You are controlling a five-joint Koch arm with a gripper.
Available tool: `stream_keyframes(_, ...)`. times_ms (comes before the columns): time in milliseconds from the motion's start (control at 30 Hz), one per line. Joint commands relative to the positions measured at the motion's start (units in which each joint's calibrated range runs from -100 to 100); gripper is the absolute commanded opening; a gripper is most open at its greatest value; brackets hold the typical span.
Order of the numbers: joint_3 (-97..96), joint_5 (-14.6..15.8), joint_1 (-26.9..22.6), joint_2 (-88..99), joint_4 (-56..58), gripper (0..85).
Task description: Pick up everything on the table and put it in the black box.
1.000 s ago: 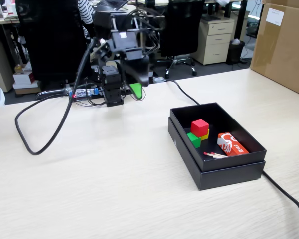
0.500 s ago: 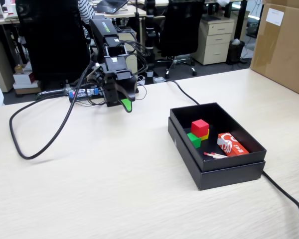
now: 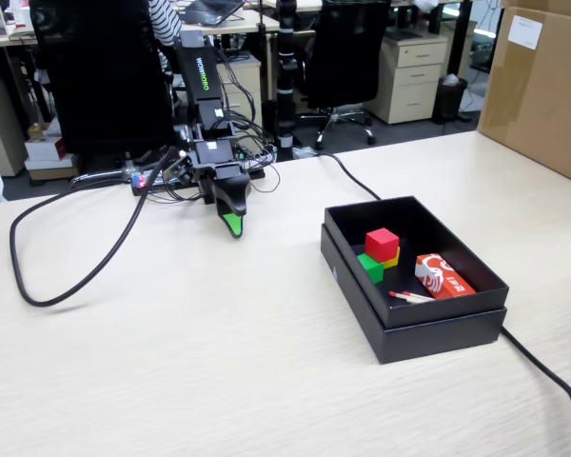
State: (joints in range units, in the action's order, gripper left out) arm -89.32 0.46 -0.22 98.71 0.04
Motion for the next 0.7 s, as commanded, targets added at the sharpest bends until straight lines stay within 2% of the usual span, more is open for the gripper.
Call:
stream_keyframes(0,-1.8,-0.5,0.0,1.3,-6.2,48.1)
stream_keyframes(200,-8.4,-1.2,-0.1,1.3,-6.7,48.8)
stream_keyframes(667,-8.4,-1.6,-0.3,0.8,-3.5,48.8)
